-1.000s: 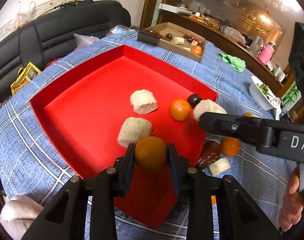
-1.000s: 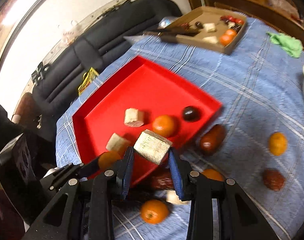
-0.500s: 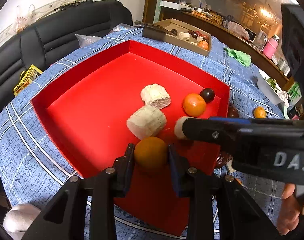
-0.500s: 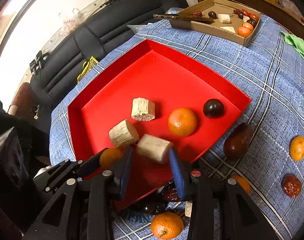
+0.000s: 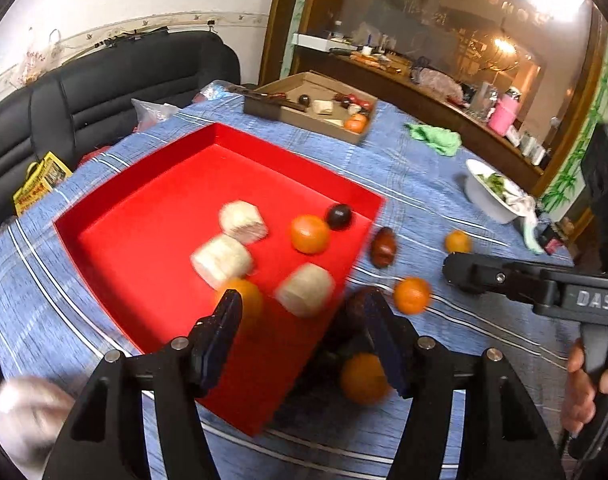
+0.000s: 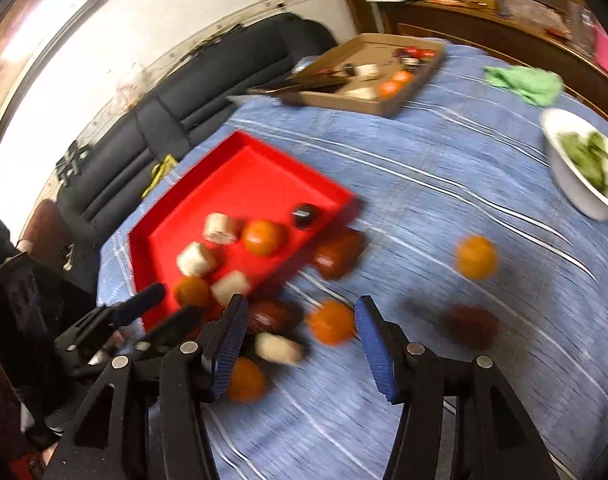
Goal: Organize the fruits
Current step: 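Move both open tools back toward the items on the table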
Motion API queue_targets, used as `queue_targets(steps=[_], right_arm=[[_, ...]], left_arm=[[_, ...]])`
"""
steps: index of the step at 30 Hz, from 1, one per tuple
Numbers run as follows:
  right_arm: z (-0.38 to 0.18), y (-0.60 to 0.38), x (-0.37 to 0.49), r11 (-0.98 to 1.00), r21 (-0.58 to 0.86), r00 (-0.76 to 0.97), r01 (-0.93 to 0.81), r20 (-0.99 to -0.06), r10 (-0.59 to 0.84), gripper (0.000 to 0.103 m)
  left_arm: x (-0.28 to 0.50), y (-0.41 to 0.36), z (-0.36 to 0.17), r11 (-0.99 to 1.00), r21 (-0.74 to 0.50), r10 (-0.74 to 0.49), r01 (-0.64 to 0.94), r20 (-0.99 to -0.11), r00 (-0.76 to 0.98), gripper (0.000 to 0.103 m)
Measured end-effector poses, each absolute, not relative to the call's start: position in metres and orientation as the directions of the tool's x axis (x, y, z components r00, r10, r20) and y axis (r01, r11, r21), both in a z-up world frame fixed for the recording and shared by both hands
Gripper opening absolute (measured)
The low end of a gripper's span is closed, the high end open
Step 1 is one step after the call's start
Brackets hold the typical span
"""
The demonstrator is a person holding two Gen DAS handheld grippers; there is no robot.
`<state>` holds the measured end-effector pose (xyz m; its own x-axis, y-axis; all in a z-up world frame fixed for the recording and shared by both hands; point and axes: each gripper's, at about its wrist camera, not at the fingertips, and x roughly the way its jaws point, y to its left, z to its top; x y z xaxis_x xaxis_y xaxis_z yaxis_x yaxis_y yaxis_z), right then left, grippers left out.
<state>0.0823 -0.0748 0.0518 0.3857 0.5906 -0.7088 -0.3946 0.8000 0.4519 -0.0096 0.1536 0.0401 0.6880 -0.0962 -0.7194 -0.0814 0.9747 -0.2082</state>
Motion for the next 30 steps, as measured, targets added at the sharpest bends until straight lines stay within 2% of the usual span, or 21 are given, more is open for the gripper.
queue_targets(steps=[10, 13, 16, 18, 24, 29, 30], right_arm=[[0.021, -0.135, 0.070, 0.861, 0.396, 0.419, -0.319, -0.756, 0.503, 0.060], [0.013, -0.137, 0.075, 0.873, 0.378, 0.419, -0.309, -0.769, 0.482, 0.060], [0.007, -0.133, 0.084, 0.888, 0.341, 0.426, -0.310, -0.785, 0.450, 0.060], [0.003, -0.131, 0.089, 0.893, 0.325, 0.424, -0.311, -0.794, 0.436, 0.060], [-0.002, -0.127, 0.102, 0.903, 0.299, 0.420, -0.308, -0.809, 0.411, 0.060], [-0.008, -0.120, 0.108, 0.903, 0.295, 0.400, -0.312, -0.821, 0.407, 0.048], [-0.008, -0.119, 0.108, 0.904, 0.293, 0.406, -0.310, -0.819, 0.405, 0.048]], left_arm=[[-0.037, 0.112, 0.020, 0.969, -0.233, -0.125, -0.083, -0.750, 0.649, 0.062], [-0.039, 0.111, 0.012, 0.965, -0.241, -0.121, -0.105, -0.763, 0.635, 0.056], [-0.039, 0.113, 0.003, 0.956, -0.259, -0.119, -0.139, -0.773, 0.623, 0.055], [-0.036, 0.114, -0.002, 0.951, -0.269, -0.123, -0.151, -0.780, 0.614, 0.047], [-0.030, 0.113, -0.003, 0.953, -0.265, -0.120, -0.149, -0.777, 0.618, 0.047], [-0.020, 0.105, -0.002, 0.964, -0.238, -0.119, -0.118, -0.784, 0.609, 0.045], [-0.019, 0.104, -0.002, 0.967, -0.227, -0.112, -0.115, -0.787, 0.607, 0.038]])
